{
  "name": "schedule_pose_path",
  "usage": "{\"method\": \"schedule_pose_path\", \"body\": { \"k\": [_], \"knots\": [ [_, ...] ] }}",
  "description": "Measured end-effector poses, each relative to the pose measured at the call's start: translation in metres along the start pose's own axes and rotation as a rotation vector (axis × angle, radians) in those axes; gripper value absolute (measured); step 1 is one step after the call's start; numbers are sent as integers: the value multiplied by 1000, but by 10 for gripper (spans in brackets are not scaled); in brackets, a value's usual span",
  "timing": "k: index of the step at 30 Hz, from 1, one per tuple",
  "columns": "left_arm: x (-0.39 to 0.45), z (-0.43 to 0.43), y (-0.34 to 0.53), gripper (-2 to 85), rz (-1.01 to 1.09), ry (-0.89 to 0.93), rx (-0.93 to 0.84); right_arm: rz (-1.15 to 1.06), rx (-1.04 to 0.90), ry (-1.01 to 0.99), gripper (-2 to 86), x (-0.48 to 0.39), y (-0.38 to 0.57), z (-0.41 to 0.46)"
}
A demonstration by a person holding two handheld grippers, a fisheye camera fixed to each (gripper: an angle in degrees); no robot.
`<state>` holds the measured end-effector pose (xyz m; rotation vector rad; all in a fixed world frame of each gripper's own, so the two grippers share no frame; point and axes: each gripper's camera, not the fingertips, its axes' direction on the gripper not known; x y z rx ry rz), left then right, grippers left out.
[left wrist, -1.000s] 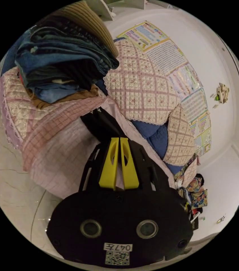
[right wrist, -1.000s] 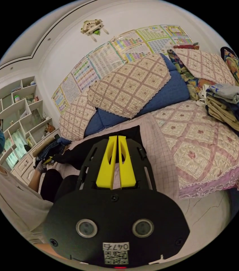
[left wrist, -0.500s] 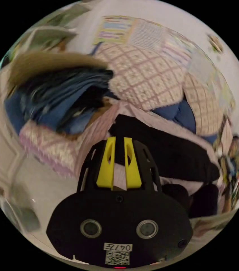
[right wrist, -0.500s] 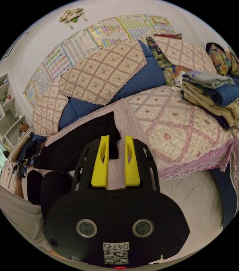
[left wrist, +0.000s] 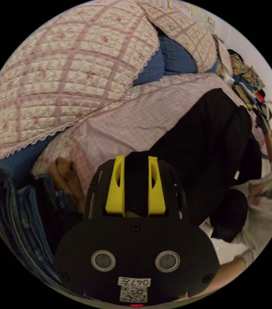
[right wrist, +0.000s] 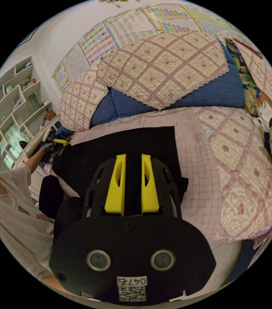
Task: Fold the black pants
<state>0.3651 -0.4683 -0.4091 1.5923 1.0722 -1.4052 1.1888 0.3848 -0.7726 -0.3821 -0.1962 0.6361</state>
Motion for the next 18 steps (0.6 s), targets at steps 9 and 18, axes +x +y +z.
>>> {"method": "schedule_pose_path", "body": {
  "k": [9, 18],
  "knots": [
    [40, 101, -55, 46, 114, 80, -156, 11, -79, 26, 48, 26, -47, 99],
    [110, 104, -37, -4, 71, -56, -69, 44, -201, 137, 72, 82, -129, 209]
  ]
}}
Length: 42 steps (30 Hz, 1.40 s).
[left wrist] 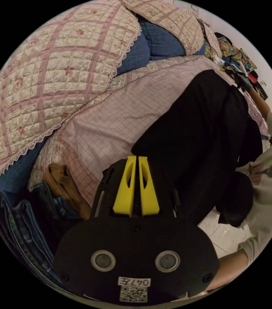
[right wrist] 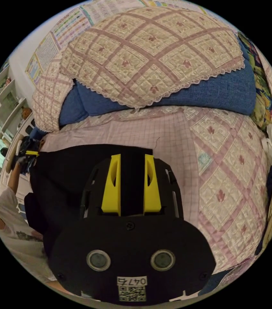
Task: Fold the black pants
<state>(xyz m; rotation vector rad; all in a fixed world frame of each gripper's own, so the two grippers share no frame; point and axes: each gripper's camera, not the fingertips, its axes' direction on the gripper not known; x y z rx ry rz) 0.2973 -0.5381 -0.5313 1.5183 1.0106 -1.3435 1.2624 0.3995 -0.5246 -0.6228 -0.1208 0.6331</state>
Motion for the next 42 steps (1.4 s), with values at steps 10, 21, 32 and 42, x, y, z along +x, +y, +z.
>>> {"method": "schedule_pose_path", "body": {
  "k": [10, 21, 32, 42],
  "knots": [
    [30, -31, 13, -5, -59, -114, 18, -91, -90, -142, -3, -18, -21, 69],
    [-14, -87, -21, -4, -194, -262, 109, -40, 110, 220, -9, -43, -76, 41],
    [-122, -81, 16, 128, -457, -440, -104, 155, -120, 437, 86, -45, -92, 124],
    [-37, -363, 365, 96, -799, -221, 564, -37, 322, 298, 75, -141, 32, -90]
  ]
}}
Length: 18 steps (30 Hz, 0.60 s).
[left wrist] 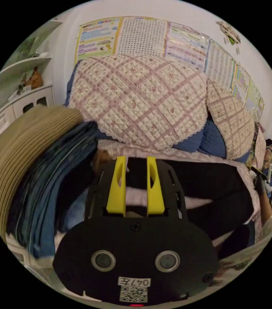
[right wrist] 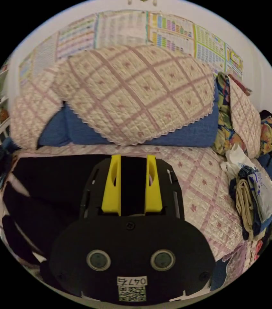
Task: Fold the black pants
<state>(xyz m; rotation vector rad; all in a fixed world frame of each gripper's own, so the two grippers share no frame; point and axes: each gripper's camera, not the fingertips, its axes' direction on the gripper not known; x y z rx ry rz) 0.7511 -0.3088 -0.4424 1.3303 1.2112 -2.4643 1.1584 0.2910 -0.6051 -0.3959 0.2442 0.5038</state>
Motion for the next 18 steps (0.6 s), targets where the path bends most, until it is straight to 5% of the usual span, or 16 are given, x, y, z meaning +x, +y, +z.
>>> {"method": "schedule_pose_path", "body": {
  "k": [4, 10, 18],
  "knots": [
    [-77, -88, 126, 89, -188, 127, -58, -23, 43, -161, 59, -15, 68, -95],
    [-166, -65, 241, 107, -483, 334, -195, 164, -11, -335, 45, 4, 173, -161],
    [-233, -35, 220, 109, -633, 382, -151, 336, -25, -384, 44, 48, 203, -212]
  ]
}}
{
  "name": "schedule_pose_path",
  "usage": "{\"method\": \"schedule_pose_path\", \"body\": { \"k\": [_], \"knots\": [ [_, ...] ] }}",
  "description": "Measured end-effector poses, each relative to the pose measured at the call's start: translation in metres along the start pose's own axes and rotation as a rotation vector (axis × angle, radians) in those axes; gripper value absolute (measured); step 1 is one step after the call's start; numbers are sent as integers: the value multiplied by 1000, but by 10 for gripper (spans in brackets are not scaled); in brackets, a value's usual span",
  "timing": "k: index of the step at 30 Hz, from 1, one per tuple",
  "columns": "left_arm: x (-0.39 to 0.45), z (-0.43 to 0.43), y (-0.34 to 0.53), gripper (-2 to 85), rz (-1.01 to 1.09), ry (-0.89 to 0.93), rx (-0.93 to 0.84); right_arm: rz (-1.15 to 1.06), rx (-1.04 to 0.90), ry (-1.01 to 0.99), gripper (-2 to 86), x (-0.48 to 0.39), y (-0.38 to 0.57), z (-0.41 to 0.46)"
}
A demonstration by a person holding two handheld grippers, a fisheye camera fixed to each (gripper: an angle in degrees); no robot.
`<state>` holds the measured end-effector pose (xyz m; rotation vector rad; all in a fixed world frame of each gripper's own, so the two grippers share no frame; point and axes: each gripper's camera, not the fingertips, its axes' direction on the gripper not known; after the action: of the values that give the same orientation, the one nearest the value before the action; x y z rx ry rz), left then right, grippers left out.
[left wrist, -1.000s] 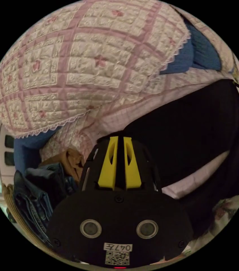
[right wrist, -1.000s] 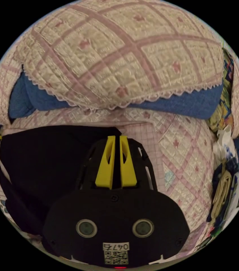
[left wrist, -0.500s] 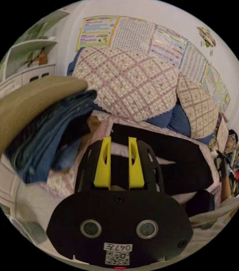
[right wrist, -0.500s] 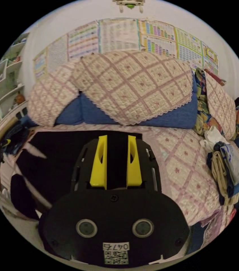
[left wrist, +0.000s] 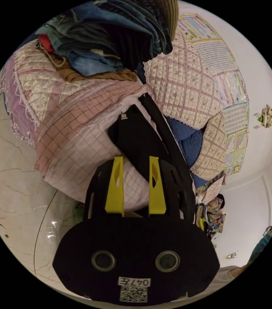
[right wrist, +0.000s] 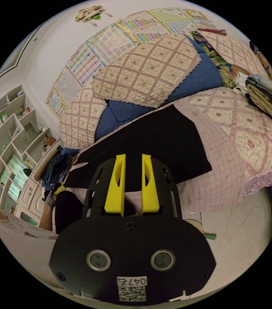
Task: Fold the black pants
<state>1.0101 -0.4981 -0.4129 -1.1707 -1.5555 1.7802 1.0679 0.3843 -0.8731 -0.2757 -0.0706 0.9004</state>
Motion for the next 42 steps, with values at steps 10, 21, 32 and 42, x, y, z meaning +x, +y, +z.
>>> {"method": "schedule_pose_path", "body": {
  "k": [10, 21, 32, 42],
  "knots": [
    [8, -37, -56, -3, 47, 89, 31, 338, 20, 111, 94, 71, 15, -72],
    [59, -60, -135, -10, 143, 168, 44, 323, -36, -88, -5, 102, -2, -107],
    [353, -112, -346, -10, 552, 361, 238, 98, 402, -345, -11, 65, -121, -215],
    [116, -4, -323, -10, 228, 20, -93, 189, -24, -259, -11, 98, -14, -193]
  ]
}}
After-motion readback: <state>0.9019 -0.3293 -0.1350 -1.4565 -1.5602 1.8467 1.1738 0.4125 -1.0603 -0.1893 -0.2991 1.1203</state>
